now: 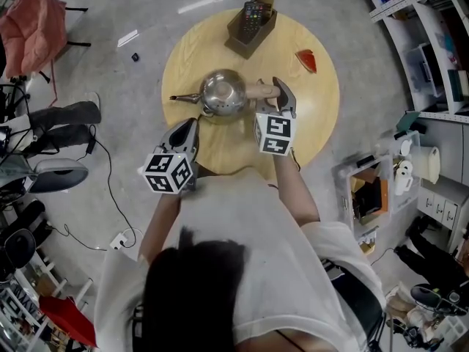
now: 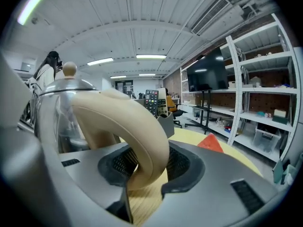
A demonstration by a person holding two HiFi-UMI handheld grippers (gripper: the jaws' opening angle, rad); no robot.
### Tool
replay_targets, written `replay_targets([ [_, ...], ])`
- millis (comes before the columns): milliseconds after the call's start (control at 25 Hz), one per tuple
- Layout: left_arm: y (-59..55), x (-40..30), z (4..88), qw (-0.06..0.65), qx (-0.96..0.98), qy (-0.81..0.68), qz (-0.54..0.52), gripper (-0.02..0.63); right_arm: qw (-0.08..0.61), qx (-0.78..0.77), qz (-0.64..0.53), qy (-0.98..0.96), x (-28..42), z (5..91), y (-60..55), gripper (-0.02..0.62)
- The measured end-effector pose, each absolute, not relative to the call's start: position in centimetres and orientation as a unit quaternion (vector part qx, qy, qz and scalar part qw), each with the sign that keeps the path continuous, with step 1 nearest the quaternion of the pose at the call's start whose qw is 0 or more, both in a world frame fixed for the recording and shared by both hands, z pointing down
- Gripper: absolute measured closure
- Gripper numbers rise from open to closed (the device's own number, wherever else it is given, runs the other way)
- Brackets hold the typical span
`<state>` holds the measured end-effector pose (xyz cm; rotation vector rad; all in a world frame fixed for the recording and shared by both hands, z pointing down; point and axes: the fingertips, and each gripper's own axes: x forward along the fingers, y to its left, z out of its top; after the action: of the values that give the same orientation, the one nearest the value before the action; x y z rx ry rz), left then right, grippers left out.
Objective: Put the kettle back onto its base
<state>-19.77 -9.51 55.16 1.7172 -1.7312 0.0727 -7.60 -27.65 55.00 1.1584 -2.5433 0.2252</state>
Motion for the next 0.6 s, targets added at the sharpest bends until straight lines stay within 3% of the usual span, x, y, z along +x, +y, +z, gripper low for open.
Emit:
replay_targets([
  [240,-9.4,-19.9,55.0,0.341,0.662,-0.666,0.028,0.577,0.154,0.418,0.104,-0.889,-6.6,55.1,-27.7,0.353],
  [600,-9.6,-19.1,54.8,0.337,0.677,-0.654,0.034,0.577,0.171,0.439,0.078,-0.879,-5.7,54.8,-26.6,0.348],
])
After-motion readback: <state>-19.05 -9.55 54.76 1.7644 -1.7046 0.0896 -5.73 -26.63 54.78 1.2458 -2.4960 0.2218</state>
